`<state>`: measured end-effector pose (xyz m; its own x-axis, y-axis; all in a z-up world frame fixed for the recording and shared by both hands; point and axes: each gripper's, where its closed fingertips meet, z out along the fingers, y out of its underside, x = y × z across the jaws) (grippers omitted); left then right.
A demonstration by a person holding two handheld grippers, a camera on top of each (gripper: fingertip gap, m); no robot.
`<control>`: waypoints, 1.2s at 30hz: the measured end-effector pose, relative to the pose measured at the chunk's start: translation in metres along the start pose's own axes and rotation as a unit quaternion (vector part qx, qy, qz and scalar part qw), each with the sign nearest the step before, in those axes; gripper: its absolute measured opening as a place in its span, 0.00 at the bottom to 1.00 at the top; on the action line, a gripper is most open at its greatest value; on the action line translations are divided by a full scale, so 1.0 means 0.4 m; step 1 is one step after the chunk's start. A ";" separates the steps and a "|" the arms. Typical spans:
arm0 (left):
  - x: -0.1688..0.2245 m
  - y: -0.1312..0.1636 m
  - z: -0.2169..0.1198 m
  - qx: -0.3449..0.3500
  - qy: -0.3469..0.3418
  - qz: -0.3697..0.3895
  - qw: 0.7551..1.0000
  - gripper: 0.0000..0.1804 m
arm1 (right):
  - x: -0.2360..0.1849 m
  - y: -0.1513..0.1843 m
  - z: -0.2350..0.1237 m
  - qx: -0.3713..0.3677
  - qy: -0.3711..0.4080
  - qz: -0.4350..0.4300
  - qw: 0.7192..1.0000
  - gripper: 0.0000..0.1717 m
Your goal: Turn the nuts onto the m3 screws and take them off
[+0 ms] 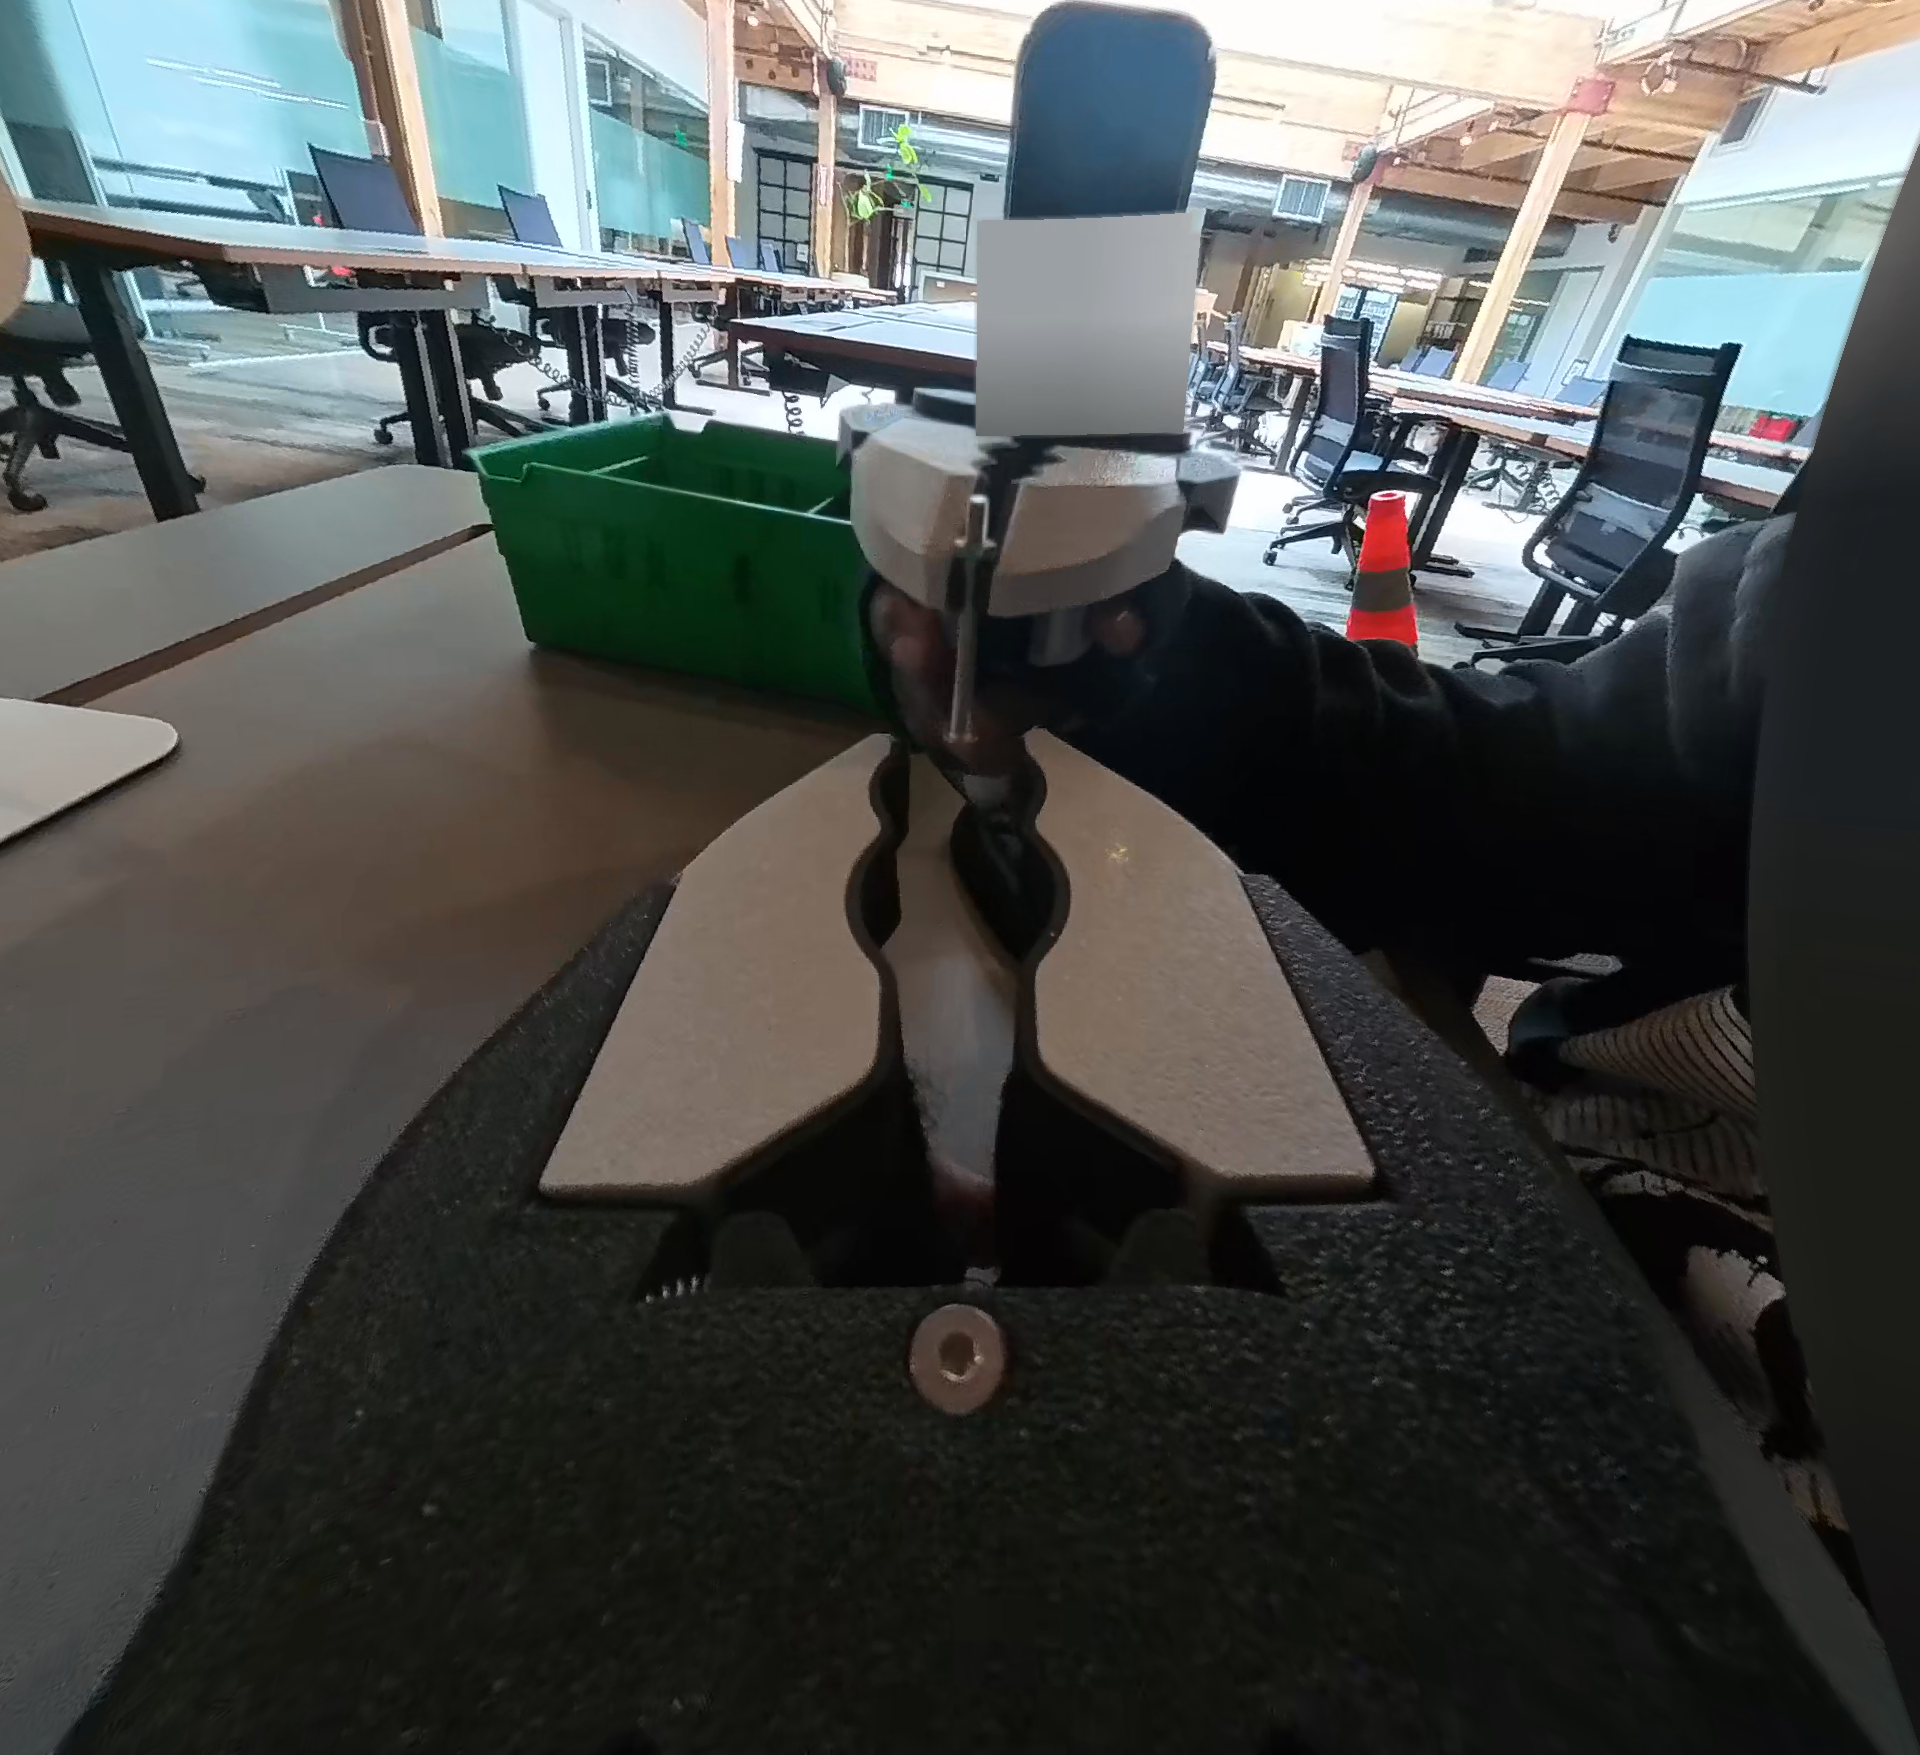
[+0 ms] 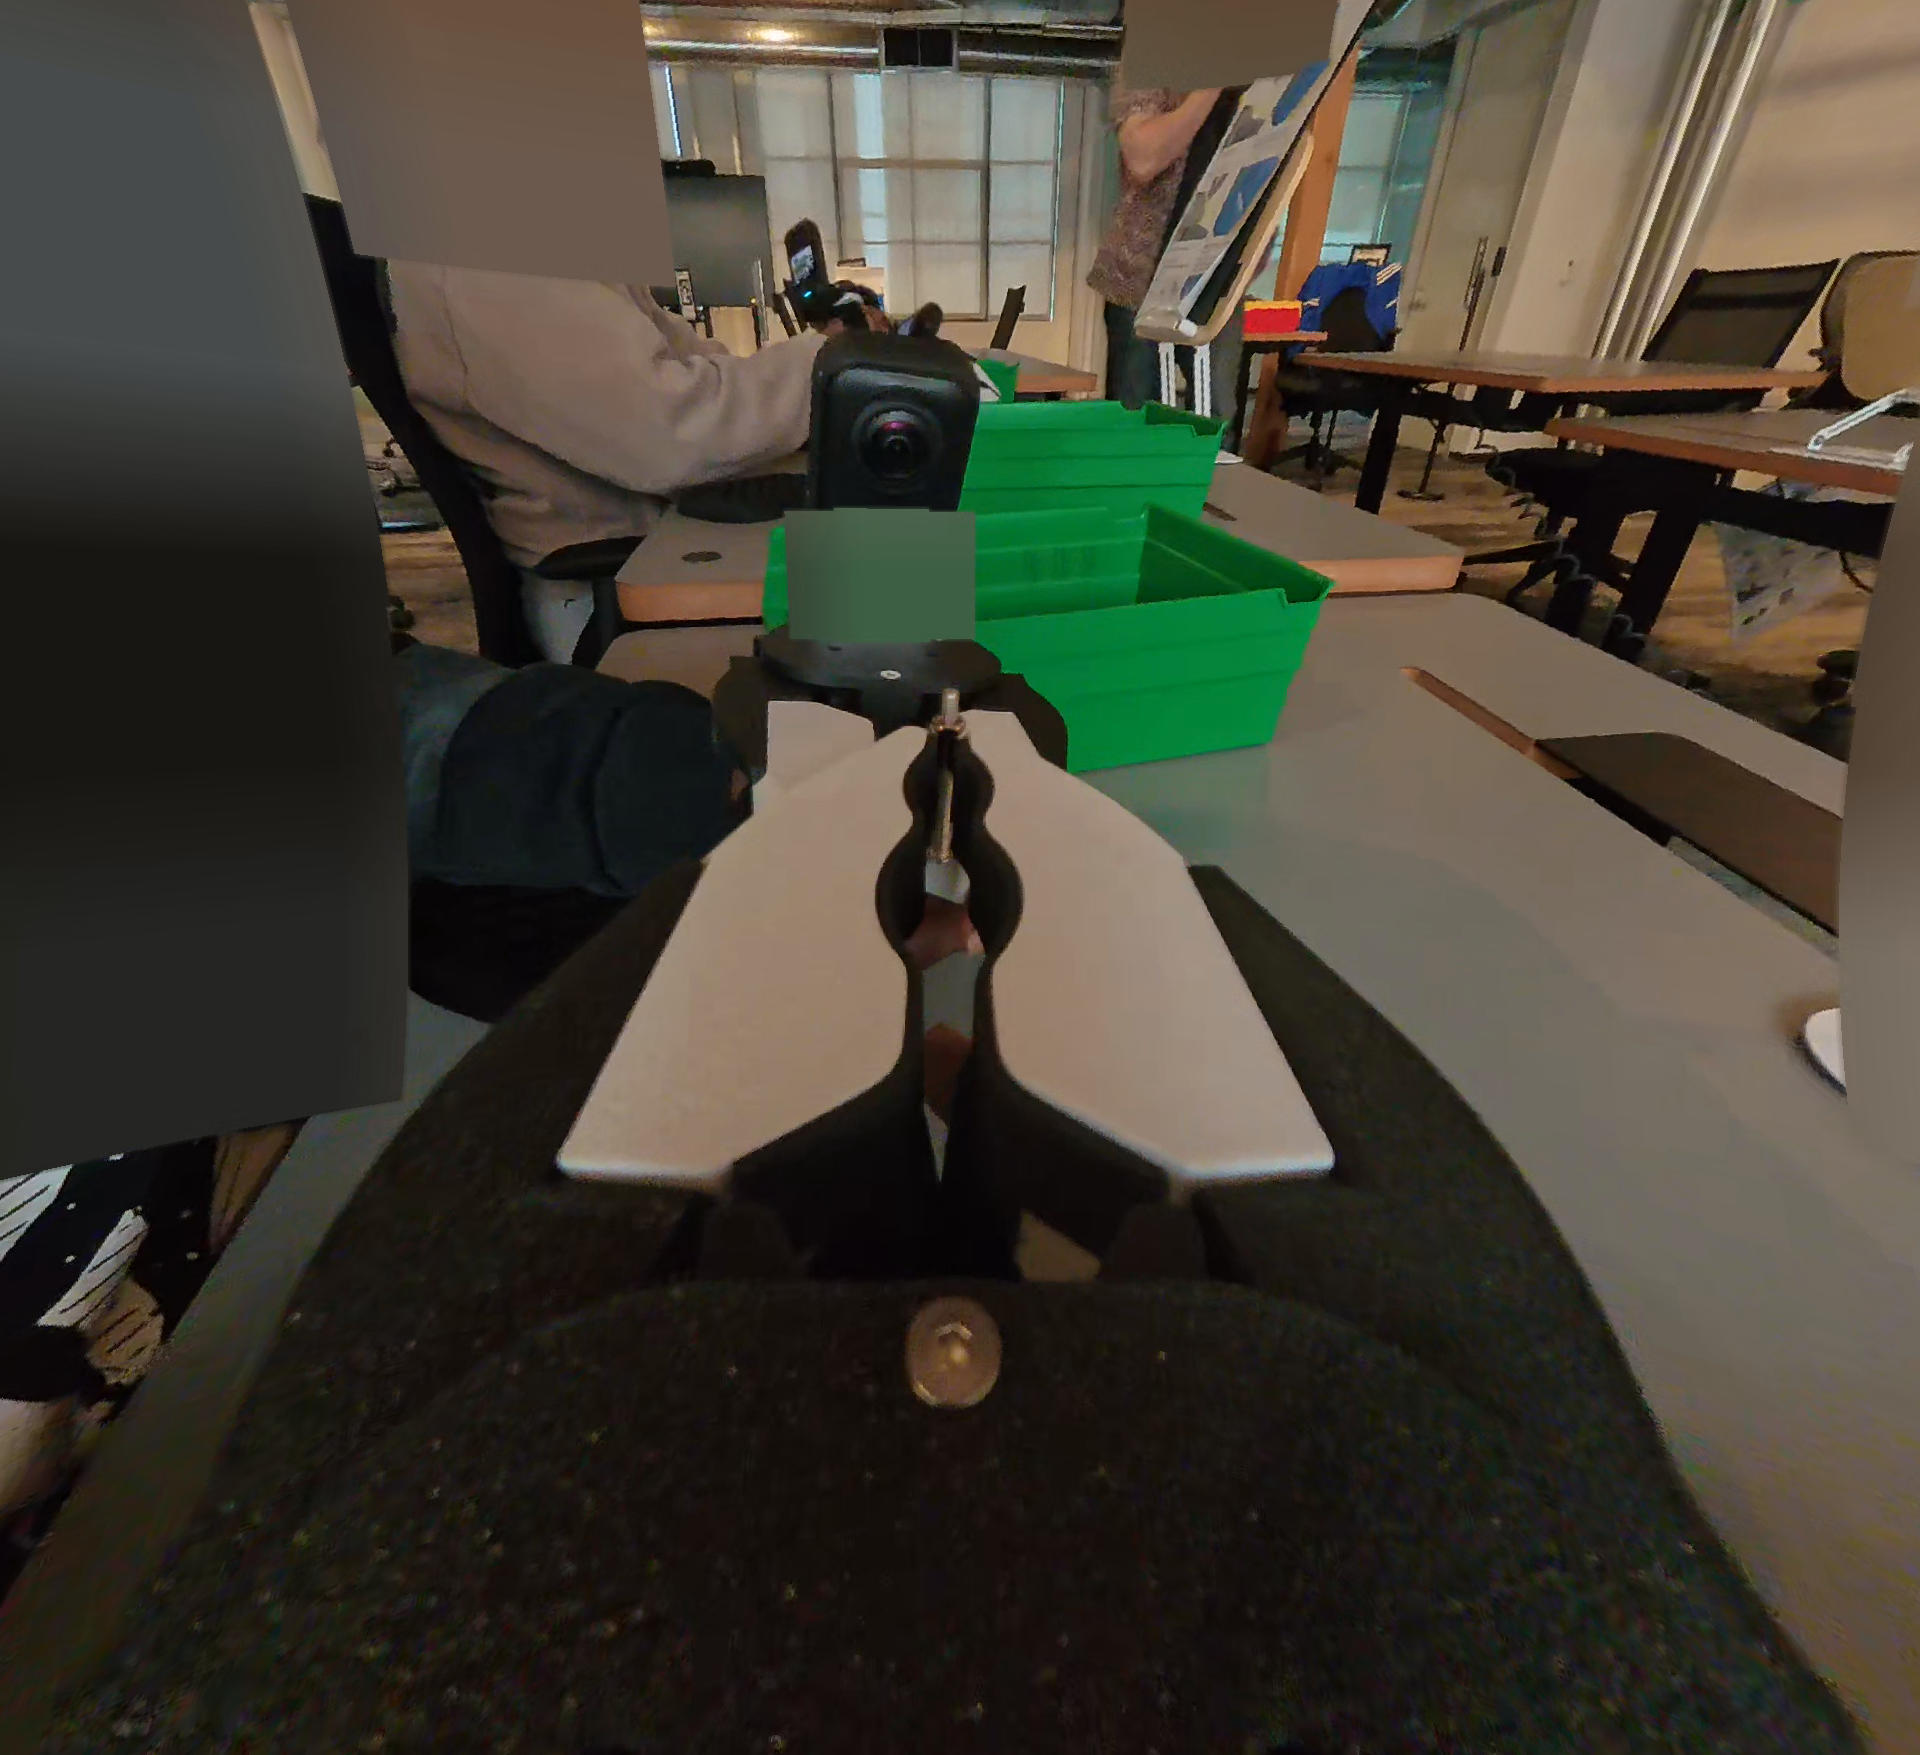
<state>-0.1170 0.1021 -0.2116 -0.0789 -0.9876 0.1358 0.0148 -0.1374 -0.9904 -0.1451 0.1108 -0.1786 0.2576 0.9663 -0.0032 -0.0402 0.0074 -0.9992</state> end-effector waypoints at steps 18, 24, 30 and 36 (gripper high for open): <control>-0.005 0.019 -0.006 -0.006 0.007 -0.008 1.000 0.05 | 0.007 0.027 0.011 -0.010 -0.001 0.010 1.000 0.00; -0.007 0.021 -0.005 -0.008 0.004 -0.005 1.000 0.03 | 0.005 0.028 0.010 -0.009 -0.003 0.011 1.000 0.01; -0.008 0.021 -0.005 -0.008 0.004 -0.005 1.000 0.03 | 0.004 0.029 0.010 -0.011 -0.005 0.010 1.000 0.01; -0.008 0.021 -0.006 -0.009 0.003 0.006 1.000 0.01 | 0.001 0.028 0.010 -0.008 -0.008 0.008 1.000 0.01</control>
<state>-0.1191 0.1044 -0.2206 -0.0840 -0.9889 0.1229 -0.0015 -0.1232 -0.9924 -0.1492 0.1124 -0.1897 0.2415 0.9702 -0.0180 -0.0278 -0.0116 -0.9995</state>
